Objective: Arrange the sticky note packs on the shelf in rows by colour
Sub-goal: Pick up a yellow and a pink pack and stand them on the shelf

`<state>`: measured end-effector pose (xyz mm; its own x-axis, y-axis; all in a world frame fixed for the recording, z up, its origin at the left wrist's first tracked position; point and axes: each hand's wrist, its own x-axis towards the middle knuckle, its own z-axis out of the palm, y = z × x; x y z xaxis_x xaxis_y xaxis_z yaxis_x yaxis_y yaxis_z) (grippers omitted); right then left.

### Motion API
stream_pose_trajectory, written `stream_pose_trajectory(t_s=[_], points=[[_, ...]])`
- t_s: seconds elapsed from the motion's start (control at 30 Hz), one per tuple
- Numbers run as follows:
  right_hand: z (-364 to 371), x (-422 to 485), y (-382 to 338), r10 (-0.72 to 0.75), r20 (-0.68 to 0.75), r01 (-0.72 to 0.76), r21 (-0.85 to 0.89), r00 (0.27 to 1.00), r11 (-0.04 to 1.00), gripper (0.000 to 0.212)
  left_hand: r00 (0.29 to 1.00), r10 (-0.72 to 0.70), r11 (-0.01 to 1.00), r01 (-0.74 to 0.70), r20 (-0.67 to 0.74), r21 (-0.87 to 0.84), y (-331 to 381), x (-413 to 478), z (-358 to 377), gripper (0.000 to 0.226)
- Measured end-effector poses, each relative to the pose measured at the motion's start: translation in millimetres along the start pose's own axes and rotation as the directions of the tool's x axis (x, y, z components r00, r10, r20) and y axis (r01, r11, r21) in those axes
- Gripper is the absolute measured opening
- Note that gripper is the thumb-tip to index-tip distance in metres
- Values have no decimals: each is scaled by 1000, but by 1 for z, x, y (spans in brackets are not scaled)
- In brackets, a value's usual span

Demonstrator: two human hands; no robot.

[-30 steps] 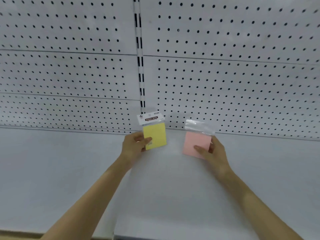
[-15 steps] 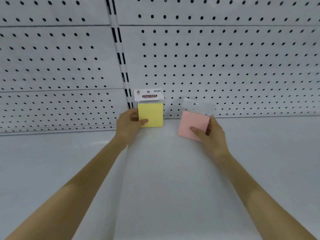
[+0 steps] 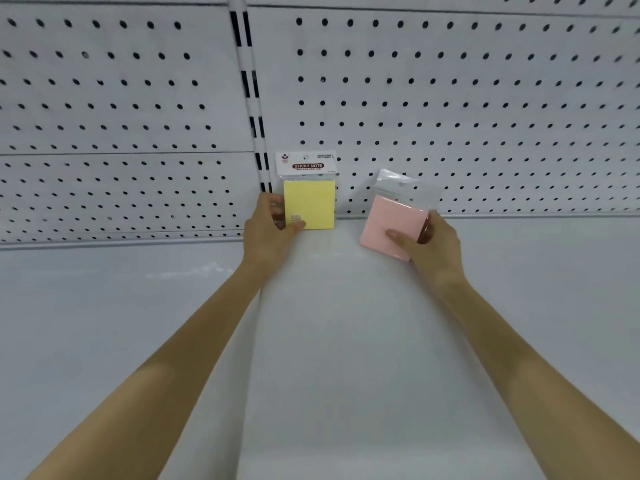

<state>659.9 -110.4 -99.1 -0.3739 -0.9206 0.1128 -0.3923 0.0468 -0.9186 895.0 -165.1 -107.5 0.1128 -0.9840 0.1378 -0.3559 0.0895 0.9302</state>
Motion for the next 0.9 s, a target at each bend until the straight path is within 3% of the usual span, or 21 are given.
stream_pose_trajectory(t_s=[0.23,0.43,0.6,0.9], points=[[3,19,0,11,-143,-10,7,990,1000,35,1000,15,999,-15,-16,38,4,-2,1,38],[5,35,2,-30,-94,35,50,995,998,31,999,22,997,-20,-25,77,6,-3,2,37],[4,42,3,39,-176,-13,145,984,989,34,999,41,993,-37,-30,110,6,-3,3,36],[4,48,8,29,-141,-10,135,990,991,13,998,56,985,-50,-31,165,3,-3,2,35]])
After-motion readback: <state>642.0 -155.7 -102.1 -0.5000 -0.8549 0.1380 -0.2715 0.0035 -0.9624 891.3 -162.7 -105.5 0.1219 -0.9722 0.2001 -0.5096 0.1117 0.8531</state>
